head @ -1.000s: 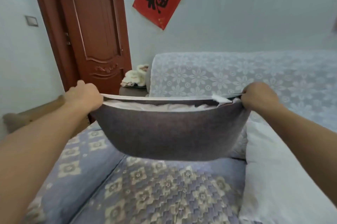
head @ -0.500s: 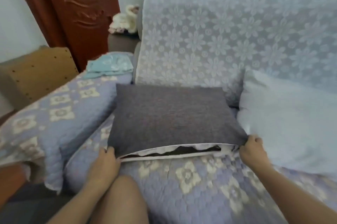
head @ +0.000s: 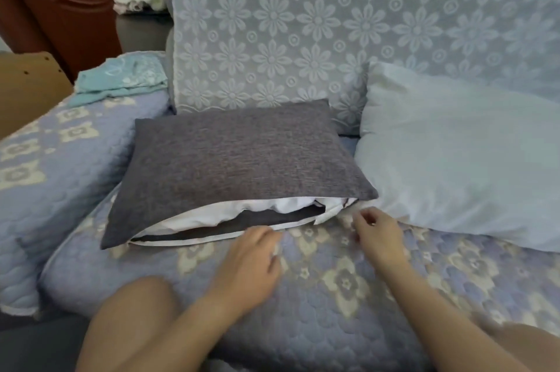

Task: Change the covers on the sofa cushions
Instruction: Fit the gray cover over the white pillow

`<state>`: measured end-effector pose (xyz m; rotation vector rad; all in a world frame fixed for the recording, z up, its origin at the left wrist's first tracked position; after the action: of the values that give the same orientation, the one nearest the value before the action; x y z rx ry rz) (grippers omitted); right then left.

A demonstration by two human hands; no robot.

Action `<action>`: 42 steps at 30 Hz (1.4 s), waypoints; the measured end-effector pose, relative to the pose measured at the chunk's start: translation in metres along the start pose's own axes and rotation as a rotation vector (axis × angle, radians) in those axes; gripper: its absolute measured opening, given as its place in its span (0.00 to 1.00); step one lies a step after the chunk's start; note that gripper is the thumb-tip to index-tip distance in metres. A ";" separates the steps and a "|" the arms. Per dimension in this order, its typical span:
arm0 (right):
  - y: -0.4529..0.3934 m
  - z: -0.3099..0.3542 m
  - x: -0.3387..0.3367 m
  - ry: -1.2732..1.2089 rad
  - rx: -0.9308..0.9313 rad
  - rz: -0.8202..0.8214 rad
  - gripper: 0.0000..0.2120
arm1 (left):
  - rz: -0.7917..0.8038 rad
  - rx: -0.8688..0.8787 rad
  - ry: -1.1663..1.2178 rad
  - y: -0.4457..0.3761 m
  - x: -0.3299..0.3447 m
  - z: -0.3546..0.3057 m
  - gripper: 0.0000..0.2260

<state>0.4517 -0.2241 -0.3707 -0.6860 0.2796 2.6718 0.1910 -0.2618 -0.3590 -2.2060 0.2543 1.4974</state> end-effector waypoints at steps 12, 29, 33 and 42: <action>-0.022 0.007 0.059 0.740 -0.352 0.163 0.30 | 0.305 -0.151 -0.220 -0.053 0.062 -0.010 0.31; -0.016 0.001 0.049 0.784 -0.220 0.262 0.30 | 0.292 -0.142 -0.016 -0.013 0.058 -0.005 0.26; -0.032 0.008 0.054 0.821 -0.134 0.321 0.28 | 0.344 -0.142 0.063 -0.016 0.055 0.003 0.26; 0.043 0.009 0.057 1.188 -0.361 0.325 0.31 | 0.425 -0.089 0.187 -0.012 0.040 0.012 0.26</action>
<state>0.3845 -0.2437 -0.3866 -2.4579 0.1959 2.2338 0.2015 -0.2411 -0.3963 -2.4761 0.7722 1.5303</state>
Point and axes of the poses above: each hand's wrist, its own y-axis away from the middle knuckle, its own x-axis out of the palm, z = x × y, the point moved 2 cm from there along -y, towards the middle knuckle, and after that the axes turned 4 degrees about x, right-handed, at the moved point
